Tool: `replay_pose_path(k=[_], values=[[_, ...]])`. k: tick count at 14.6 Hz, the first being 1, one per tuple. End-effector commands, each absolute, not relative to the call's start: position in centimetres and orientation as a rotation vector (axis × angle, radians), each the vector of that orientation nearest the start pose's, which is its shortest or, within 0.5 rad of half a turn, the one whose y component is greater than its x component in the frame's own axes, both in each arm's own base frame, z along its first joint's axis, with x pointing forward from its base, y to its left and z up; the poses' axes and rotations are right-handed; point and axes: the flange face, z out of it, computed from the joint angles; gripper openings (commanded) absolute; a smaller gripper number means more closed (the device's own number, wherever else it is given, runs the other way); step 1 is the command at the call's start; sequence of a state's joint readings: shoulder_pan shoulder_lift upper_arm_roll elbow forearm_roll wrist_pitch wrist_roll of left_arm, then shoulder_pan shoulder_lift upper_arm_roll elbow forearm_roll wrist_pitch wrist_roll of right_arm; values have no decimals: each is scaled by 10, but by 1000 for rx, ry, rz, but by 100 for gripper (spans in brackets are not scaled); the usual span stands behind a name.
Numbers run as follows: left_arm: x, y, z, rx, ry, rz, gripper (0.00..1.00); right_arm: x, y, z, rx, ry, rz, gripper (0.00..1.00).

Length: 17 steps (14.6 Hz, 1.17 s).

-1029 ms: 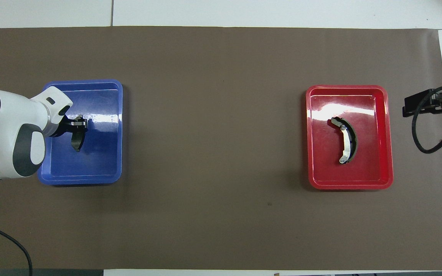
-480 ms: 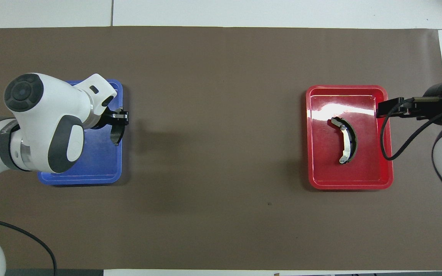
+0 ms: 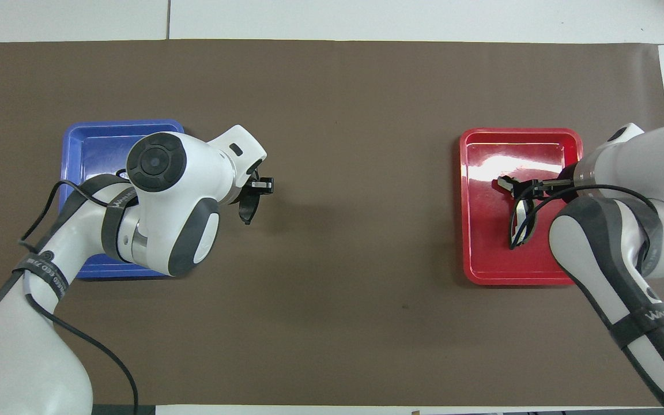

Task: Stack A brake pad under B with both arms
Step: 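Set the small pad mid-table with the left gripper while the right gripper reaches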

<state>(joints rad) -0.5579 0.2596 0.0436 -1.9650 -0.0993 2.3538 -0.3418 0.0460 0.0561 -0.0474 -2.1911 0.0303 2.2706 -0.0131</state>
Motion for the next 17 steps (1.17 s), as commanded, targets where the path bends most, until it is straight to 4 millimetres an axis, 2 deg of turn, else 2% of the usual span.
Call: replay_pose_path(k=[1, 2, 3, 4, 5, 6, 7, 8, 10, 11, 12, 13, 14, 15, 16, 17], values=[[543, -356, 324, -3260, 95, -173, 17, 535, -4, 336, -3108, -32, -24, 100], [544, -364, 319, -3267, 58, -187, 17, 533, -7, 328, -3111, -52, -26, 100], [545, -373, 310, -3267, 18, -180, 17, 529, -19, 322, -3112, -37, -34, 100], [543, -387, 304, -3269, 1, -179, 17, 529, -20, 317, -3114, -31, -41, 100], [542, -391, 300, -3269, -40, -168, 17, 528, -19, 304, -3115, -27, -22, 100], [538, -395, 300, -3266, -60, -152, 32, 528, -16, 302, -3115, -32, -31, 100], [536, -395, 299, -3264, -72, -143, 72, 527, -14, 301, -3115, -36, -27, 99], [536, -394, 297, -3259, -114, -131, 96, 527, -15, 301, -3115, -36, -31, 98], [537, -385, 306, -3254, -133, -116, 99, 526, -17, 295, -3116, -31, -15, 91], [540, -377, 322, -3251, -147, -113, 99, 525, -16, 289, -3116, -31, -1, 87], [547, -361, 336, -3246, -177, -104, 99, 525, -16, 288, -3116, -31, -3, 81], [556, -335, 356, -3238, -173, -90, 99, 526, -16, 289, -3117, -31, -15, 73], [564, -311, 373, -3235, -117, -75, 99, 527, -16, 289, -3117, -28, -19, 58], [574, -279, 391, -3231, -43, -59, 99, 528, -16, 290, -3117, -19, -22, 35], [584, -245, 401, -3224, 6, -39, 99, 528, -16, 290, -3117, 26, -21, 7], [593, -213, 410, -3219, 57, -21, 99, 529, -15, 292, -3115, 100, -25, 0]])
